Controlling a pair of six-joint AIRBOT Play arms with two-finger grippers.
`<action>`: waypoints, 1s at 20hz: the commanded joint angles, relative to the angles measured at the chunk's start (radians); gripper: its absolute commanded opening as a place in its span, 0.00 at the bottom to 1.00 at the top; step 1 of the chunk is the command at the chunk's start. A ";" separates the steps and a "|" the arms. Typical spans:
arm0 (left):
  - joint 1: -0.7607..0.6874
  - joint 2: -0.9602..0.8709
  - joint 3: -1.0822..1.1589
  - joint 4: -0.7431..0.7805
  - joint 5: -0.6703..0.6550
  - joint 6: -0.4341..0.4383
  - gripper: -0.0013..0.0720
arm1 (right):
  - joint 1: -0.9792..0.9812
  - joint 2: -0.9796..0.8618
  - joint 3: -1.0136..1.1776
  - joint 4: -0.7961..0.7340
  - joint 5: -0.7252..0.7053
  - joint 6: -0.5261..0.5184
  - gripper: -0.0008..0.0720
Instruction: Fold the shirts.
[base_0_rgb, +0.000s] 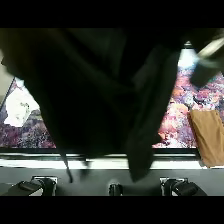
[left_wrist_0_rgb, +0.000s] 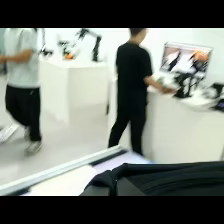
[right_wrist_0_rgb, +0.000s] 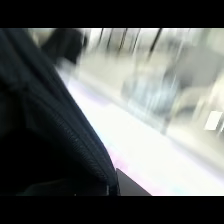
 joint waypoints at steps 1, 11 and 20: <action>0.016 -0.159 -0.045 0.080 0.024 0.000 0.06 | -0.001 -0.194 -0.001 -0.090 0.196 0.129 0.07; 0.056 -0.708 -0.045 0.077 -0.318 -0.107 0.07 | -0.002 -0.851 -0.031 -0.146 0.142 0.162 0.07; 0.207 -0.666 -0.056 0.077 -0.665 -0.177 1.00 | -0.154 -0.740 -0.008 -0.172 0.262 0.010 0.98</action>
